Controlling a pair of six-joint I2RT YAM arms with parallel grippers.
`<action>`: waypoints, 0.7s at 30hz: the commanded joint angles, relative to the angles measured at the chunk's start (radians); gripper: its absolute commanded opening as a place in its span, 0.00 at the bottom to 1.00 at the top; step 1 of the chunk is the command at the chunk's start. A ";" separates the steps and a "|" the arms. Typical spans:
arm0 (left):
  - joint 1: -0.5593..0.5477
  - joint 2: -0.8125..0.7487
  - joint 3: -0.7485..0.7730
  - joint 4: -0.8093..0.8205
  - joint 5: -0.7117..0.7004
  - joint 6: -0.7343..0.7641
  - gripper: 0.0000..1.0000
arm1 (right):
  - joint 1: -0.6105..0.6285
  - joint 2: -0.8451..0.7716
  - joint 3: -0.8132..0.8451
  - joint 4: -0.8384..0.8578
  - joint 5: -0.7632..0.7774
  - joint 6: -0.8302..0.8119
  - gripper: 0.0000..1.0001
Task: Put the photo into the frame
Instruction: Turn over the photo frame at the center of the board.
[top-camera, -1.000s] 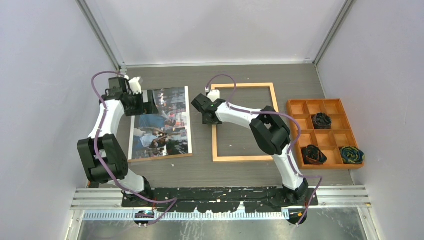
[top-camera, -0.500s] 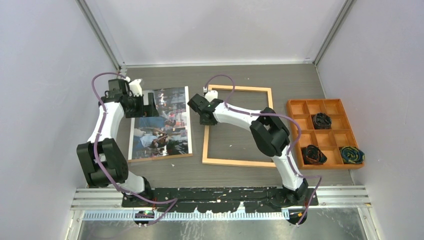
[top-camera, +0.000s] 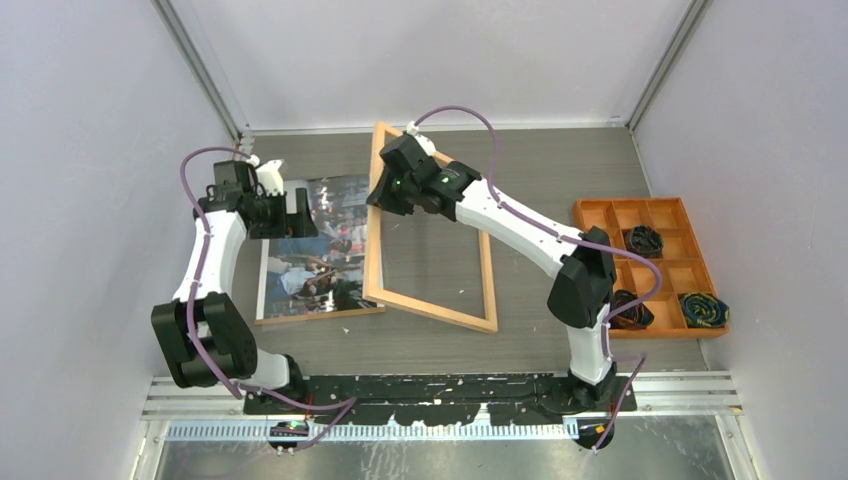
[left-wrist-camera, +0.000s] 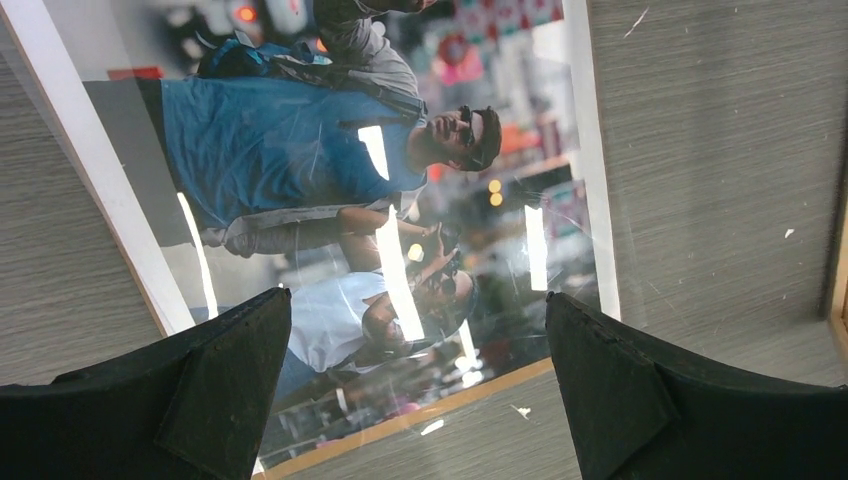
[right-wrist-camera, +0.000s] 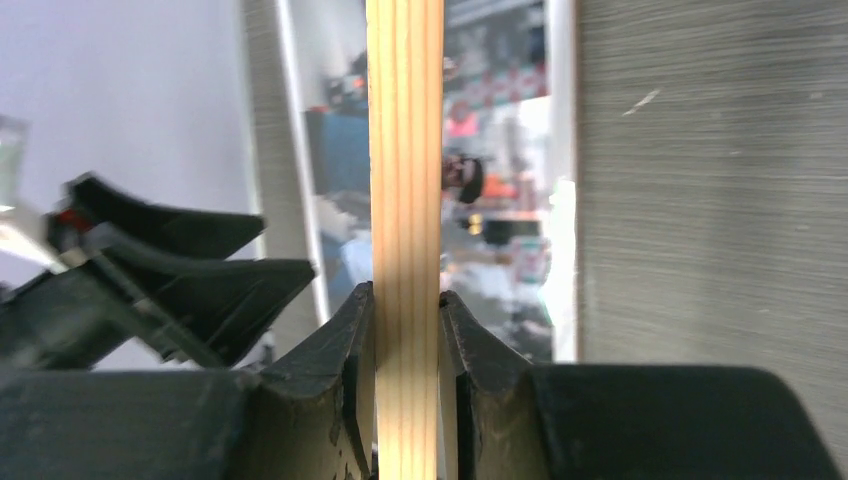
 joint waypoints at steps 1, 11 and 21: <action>-0.004 -0.051 0.010 -0.027 0.031 0.022 1.00 | 0.006 -0.083 0.062 0.097 -0.138 0.043 0.01; -0.003 -0.087 0.018 0.006 0.030 -0.025 1.00 | -0.036 -0.157 -0.057 0.438 -0.357 0.227 0.01; -0.006 -0.086 0.041 -0.011 0.057 -0.042 1.00 | -0.141 -0.188 -0.271 0.919 -0.542 0.500 0.01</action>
